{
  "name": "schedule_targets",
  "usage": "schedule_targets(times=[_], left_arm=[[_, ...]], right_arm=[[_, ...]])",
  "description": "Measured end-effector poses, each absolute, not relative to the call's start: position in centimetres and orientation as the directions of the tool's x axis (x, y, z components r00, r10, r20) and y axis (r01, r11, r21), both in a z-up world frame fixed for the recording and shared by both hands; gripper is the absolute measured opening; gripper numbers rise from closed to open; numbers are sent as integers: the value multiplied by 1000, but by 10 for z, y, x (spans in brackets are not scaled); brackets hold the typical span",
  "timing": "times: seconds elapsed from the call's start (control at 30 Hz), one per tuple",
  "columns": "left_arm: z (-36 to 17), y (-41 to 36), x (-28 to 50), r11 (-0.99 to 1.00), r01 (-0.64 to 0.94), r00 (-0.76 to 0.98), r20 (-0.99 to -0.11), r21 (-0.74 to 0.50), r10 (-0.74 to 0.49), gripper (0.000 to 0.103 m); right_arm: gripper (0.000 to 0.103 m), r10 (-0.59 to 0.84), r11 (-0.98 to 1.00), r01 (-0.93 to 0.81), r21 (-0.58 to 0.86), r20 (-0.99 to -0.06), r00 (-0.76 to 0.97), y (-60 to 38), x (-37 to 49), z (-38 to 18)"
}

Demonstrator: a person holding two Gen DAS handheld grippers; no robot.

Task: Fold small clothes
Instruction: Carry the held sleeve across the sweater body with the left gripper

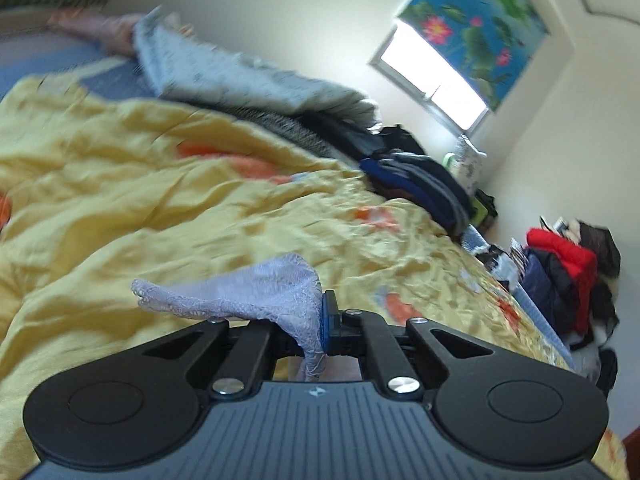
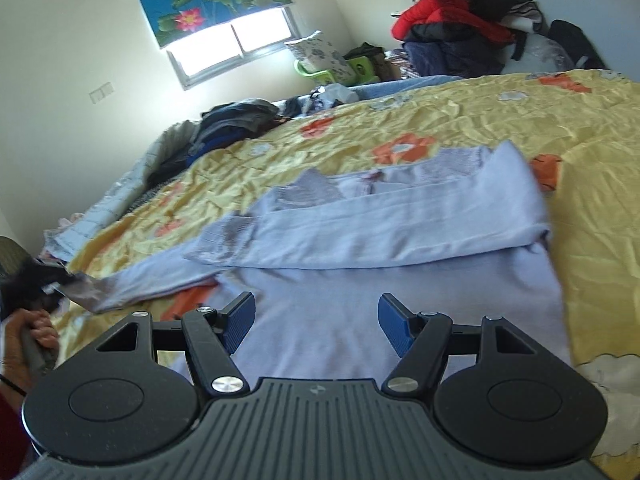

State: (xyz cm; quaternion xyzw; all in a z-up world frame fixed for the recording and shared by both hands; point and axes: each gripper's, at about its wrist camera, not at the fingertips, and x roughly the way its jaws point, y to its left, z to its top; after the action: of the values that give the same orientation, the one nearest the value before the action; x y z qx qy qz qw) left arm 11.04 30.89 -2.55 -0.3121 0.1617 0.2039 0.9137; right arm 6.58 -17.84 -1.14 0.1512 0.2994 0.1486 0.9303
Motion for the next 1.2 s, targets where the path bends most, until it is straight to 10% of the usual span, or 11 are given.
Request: schedule_targets(times=[1.2], left_arm=[[11,2,182,992,55,890,-445,-114,-101,5]], right_arm=[[69,291,892,-47,449,-493,820,-245,55,-29]])
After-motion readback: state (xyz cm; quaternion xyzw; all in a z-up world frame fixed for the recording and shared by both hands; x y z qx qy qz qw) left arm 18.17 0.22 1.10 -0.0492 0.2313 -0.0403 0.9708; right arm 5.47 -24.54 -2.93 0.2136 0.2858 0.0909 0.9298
